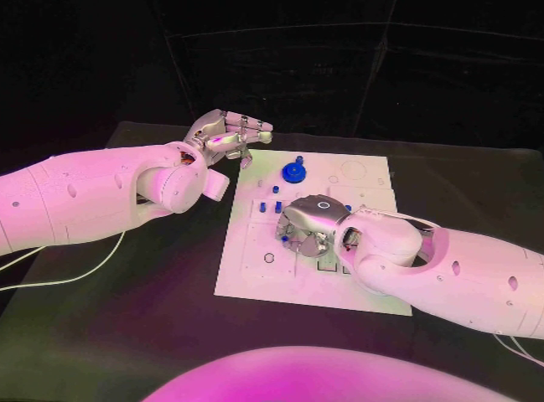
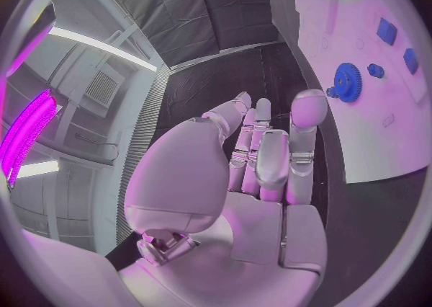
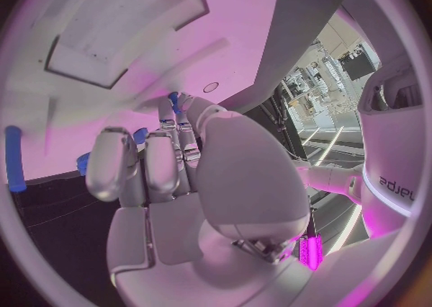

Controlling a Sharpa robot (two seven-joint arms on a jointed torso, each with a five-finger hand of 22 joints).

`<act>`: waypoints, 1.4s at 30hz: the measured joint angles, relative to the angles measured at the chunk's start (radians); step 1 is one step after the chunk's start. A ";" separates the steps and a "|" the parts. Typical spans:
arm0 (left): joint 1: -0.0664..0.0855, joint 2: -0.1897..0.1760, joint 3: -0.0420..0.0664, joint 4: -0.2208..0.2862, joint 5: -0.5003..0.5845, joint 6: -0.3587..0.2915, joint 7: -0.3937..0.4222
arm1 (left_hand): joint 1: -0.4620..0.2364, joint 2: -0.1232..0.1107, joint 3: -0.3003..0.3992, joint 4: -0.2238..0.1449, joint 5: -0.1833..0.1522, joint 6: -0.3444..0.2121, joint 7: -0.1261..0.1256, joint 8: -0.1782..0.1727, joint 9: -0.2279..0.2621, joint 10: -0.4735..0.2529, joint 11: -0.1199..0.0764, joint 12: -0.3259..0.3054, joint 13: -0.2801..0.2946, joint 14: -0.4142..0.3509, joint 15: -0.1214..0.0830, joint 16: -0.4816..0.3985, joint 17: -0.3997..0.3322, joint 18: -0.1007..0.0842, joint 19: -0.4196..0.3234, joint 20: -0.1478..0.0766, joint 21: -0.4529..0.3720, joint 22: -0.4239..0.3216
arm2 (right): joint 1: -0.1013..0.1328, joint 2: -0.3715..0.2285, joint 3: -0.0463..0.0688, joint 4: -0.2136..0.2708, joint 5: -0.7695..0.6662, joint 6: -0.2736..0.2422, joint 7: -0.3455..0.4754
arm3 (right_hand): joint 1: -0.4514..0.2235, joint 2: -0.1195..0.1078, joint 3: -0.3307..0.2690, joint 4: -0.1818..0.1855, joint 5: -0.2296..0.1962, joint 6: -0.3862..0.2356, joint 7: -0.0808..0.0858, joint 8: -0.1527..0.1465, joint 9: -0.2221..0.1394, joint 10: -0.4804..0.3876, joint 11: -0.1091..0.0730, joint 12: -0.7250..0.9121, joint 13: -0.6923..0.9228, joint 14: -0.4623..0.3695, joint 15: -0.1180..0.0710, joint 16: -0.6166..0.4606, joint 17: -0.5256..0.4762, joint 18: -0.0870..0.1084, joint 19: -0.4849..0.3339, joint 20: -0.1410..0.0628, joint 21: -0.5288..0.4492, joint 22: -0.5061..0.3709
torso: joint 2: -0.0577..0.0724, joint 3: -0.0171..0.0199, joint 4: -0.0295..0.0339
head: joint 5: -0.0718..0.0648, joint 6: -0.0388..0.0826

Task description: Assemble the parts on the task board

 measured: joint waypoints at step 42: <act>0.000 -0.002 0.000 -0.018 0.000 0.029 -0.023 | 0.000 0.000 -0.003 -0.003 0.000 -0.007 0.000 0.000 -0.001 -0.007 0.000 0.004 0.003 -0.004 0.004 0.000 -0.003 0.000 -0.004 0.003 0.000 -0.003 | 0.069 -0.286 0.039 0.126 0.161 -0.156 0.004 | -0.089 -0.044 -0.130 0.034 -0.032 -0.155 0.007 -0.031 -0.026 -0.194 0.030 -0.011 -0.041 -0.002 0.027 -0.056 -0.097 0.023 -0.049 0.033 -0.090 -0.140 | -0.001 0.0002 -0.0027 | -0.034 0.028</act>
